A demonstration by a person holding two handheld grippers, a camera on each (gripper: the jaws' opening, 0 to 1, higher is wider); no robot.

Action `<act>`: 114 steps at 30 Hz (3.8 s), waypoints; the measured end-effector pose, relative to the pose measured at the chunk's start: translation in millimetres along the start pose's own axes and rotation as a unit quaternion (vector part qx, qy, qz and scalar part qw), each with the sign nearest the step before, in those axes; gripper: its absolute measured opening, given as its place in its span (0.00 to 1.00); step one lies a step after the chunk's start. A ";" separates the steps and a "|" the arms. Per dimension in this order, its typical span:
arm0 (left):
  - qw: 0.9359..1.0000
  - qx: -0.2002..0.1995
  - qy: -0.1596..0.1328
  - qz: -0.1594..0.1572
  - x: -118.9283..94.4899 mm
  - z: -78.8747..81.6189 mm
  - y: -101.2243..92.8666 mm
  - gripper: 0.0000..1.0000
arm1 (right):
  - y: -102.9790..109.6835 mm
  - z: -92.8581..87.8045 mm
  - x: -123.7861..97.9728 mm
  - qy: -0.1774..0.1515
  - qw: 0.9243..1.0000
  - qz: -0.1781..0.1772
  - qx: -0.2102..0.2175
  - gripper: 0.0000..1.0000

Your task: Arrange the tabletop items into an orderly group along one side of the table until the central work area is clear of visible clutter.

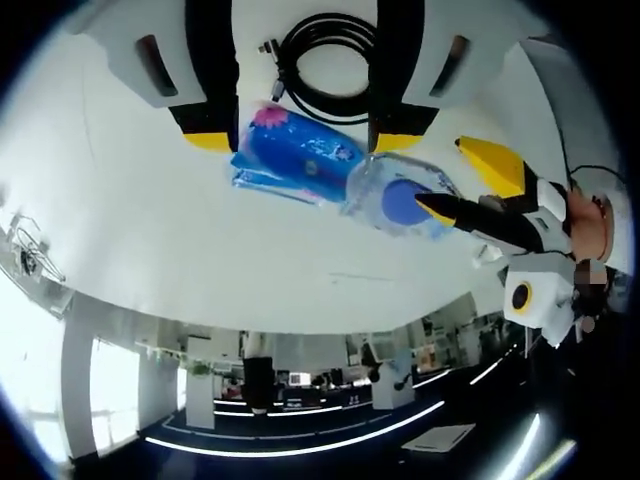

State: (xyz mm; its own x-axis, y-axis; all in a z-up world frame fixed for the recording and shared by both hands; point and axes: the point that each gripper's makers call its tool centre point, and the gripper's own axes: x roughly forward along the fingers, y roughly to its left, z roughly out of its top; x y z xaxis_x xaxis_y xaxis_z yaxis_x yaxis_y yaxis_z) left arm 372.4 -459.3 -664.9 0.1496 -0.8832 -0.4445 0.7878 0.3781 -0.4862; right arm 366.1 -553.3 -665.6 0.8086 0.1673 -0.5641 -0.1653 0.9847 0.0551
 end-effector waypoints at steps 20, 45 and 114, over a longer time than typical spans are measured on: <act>0.999 0.016 -0.042 0.023 -53.1 29.5 20.4 0.74 | 32.2 39.1 7.5 -0.027 0.999 0.030 -0.026 0.50; 0.992 0.018 -0.094 0.087 -164.9 45.5 63.3 0.79 | 120.2 85.4 31.5 -0.048 0.992 0.098 -0.069 0.51; 0.944 -0.066 -0.169 0.275 -431.1 -44.5 186.6 0.86 | 399.3 94.6 149.9 0.016 0.925 0.334 -0.181 0.49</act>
State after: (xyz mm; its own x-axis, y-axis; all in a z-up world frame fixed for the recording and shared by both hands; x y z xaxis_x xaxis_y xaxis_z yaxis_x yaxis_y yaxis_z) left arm 428.3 4.4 -597.5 0.7140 -0.5735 -0.4016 0.4575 0.8164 -0.3524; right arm 474.7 -130.5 -650.1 0.4413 0.7260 -0.5275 -0.8053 0.5797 0.1242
